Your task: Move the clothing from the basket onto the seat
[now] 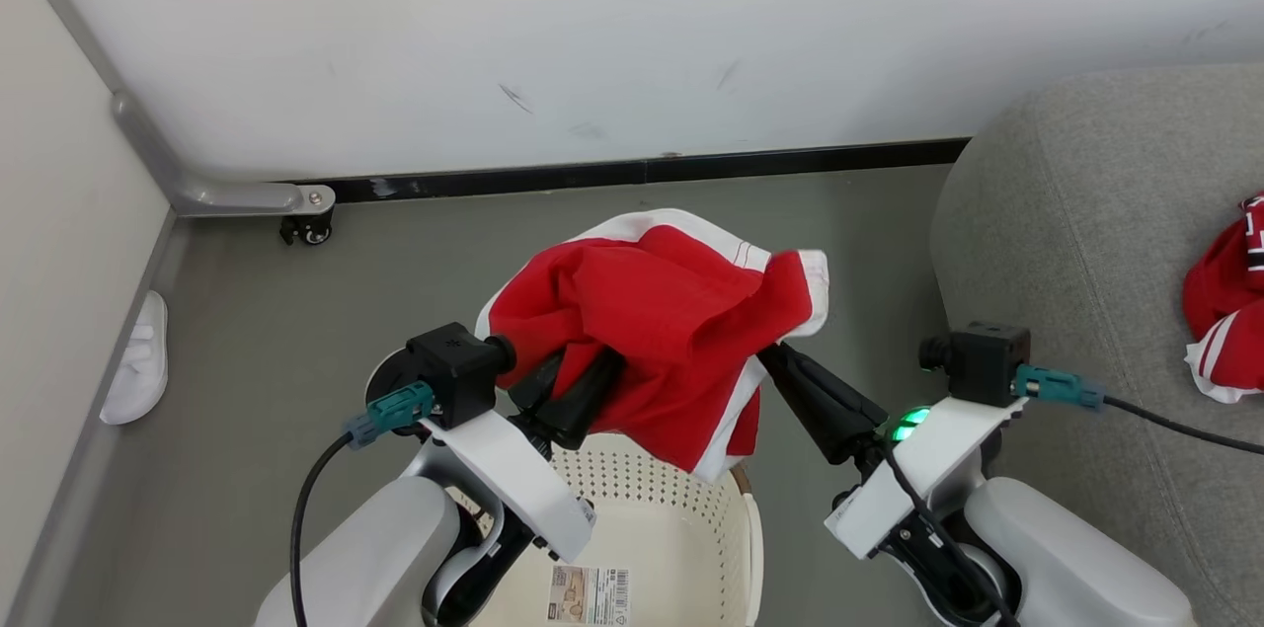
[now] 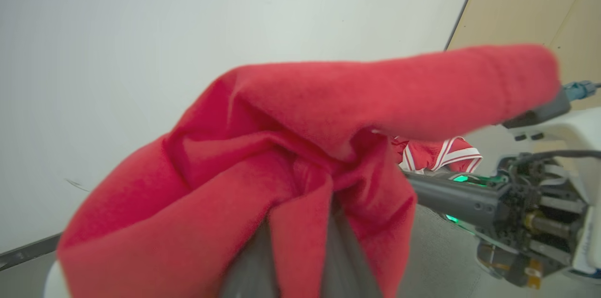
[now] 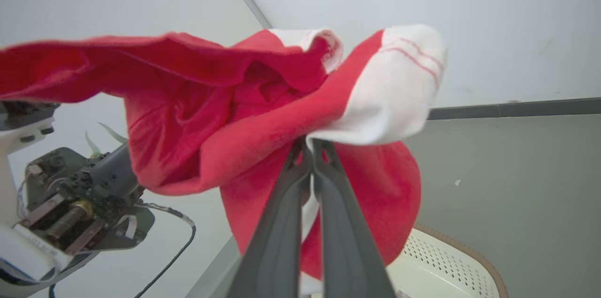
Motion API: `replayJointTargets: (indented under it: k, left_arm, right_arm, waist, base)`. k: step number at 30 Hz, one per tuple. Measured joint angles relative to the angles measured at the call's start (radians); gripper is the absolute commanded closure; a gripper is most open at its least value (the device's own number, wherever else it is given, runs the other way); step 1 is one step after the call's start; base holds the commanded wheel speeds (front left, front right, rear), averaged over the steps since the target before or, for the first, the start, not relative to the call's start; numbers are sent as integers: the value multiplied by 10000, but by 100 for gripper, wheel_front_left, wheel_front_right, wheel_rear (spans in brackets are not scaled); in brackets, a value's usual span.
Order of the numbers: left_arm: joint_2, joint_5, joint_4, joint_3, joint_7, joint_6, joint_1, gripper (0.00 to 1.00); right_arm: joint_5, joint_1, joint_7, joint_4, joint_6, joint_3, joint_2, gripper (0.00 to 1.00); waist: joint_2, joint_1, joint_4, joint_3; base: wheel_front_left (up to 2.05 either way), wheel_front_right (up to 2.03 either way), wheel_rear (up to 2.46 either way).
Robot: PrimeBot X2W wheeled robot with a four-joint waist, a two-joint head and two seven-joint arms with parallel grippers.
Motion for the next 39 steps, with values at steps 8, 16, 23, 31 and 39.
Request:
replayJointTargets:
  k: [8,16,23,31,39]
  left_arm:
    - [-4,-2,79,0,0,102,22,100]
    - [-35,-4,121,-46,0,113,188,93]
    - [-36,-12,125,-115,0,111,188,2]
    - [-36,-10,111,-240,10,111,187,0]
    - [-44,-8,111,-401,12,100,187,0]
  right_arm:
    - [-153,199,0,-226,0,-430,-169,100]
    - [-441,418,0,-493,0,-788,-196,100]
    - [-685,424,0,-685,0,-1193,-259,100]
    - [-989,553,0,-997,0,-1651,-339,100]
    - [-1312,515,0,-1340,0,-2194,-602,100]
  waist:
    - [0,0,-131,-71]
    - [0,0,-290,-138]
    - [0,0,-428,-145]
    - [0,0,-632,-106]
    - [0,0,-898,-108]
  base:
    - [0,0,0]
    - [0,0,0]
    - [0,0,0]
    - [0,0,0]
    - [0,0,0]
